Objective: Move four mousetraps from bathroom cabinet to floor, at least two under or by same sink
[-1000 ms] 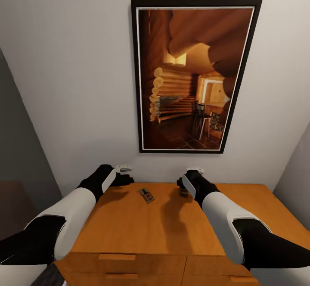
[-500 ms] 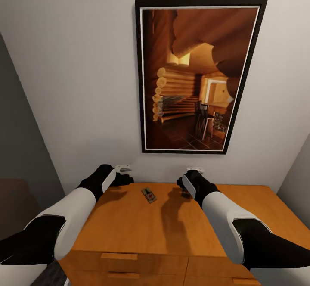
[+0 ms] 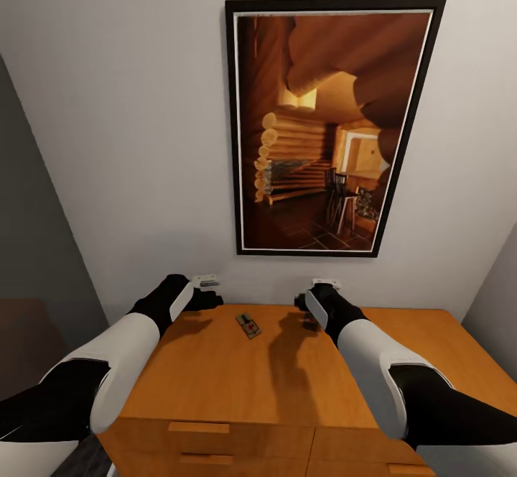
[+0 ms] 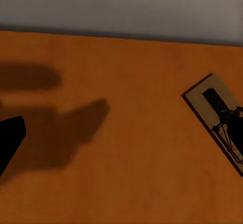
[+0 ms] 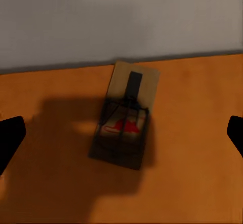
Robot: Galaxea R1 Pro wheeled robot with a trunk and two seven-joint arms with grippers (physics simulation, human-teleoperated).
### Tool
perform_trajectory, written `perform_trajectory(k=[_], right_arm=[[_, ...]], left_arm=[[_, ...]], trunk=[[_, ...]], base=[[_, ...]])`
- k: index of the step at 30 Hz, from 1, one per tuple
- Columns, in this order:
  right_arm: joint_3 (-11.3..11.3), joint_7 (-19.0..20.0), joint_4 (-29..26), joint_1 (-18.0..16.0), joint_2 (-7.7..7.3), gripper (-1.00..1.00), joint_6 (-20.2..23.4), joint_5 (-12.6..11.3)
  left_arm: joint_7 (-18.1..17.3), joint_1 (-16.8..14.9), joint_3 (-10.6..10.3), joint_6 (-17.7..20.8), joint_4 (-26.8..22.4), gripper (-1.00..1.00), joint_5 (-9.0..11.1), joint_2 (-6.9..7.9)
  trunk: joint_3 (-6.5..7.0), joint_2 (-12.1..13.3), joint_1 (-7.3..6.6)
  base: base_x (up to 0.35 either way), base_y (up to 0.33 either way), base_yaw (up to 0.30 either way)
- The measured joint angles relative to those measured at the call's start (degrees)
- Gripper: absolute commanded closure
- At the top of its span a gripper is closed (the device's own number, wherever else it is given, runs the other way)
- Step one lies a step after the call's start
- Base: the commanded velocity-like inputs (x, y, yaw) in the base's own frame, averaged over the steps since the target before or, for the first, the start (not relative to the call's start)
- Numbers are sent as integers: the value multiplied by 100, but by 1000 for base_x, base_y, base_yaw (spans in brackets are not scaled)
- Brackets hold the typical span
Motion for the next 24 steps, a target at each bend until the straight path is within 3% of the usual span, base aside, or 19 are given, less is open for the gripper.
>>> perform_trajectory(k=[7, 24], right_arm=[[-278, 4, 5, 3, 2, -100, -163, -105], [-283, -7, 9, 2, 1, -100, -203, -44]], left_arm=[[0, 2, 3, 1, 0, -100, 1, 0], [0, 5, 0, -8, 9, -100, -2, 0]], trunk=[[0, 0, 0], [0, 0, 0]], base=[[0, 0, 0], [0, 0, 0]])
